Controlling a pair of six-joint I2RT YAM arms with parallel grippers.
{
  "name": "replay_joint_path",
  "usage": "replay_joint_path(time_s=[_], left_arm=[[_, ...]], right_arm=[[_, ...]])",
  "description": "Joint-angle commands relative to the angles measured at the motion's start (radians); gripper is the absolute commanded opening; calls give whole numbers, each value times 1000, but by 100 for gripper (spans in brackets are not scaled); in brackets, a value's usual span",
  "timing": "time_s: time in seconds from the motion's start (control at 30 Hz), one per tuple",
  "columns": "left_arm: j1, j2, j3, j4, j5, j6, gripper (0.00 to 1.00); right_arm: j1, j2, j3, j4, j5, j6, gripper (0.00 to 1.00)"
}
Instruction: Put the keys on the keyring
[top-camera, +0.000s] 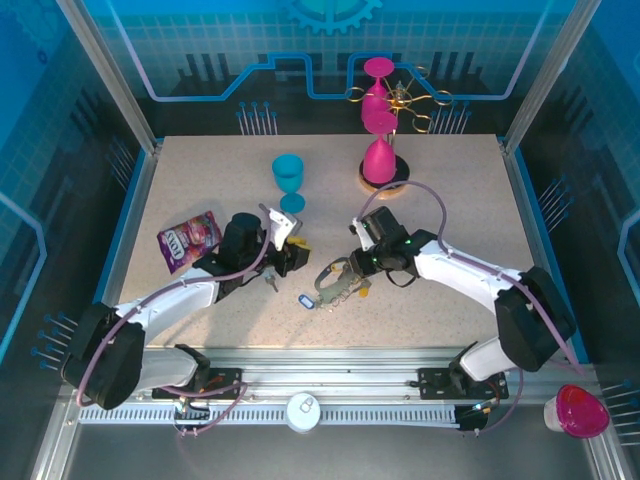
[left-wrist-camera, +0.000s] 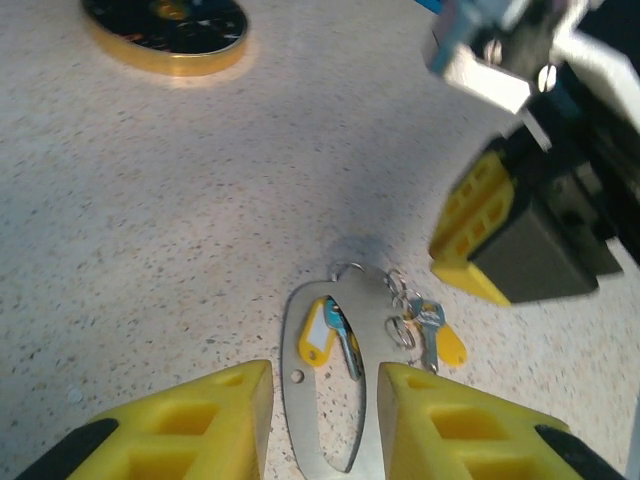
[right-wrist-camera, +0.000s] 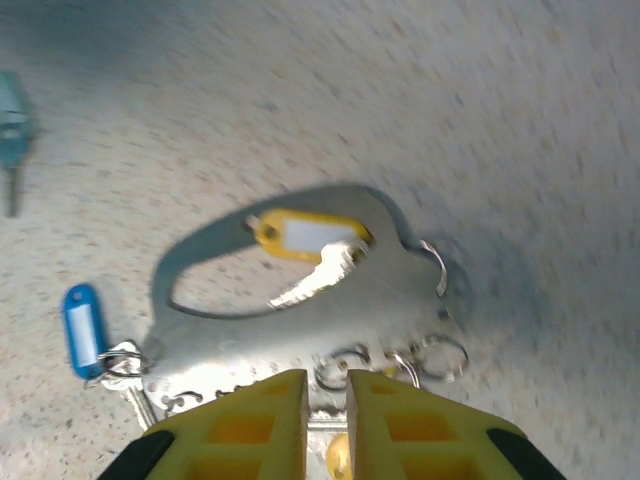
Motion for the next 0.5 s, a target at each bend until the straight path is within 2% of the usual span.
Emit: replay_joint_path(time_s=[0.0, 0.17, 0.47], left_arm=[[-14, 14, 26, 38, -127, -185, 33], [-15, -1, 22, 41, -237, -248, 34], [-14, -29, 10, 40, -266, -236, 35]], right_arm=[[22, 62, 59, -153, 84, 194, 22], [99, 164, 130, -209, 193, 288, 28], [168, 319, 269, -303, 278, 347, 33]])
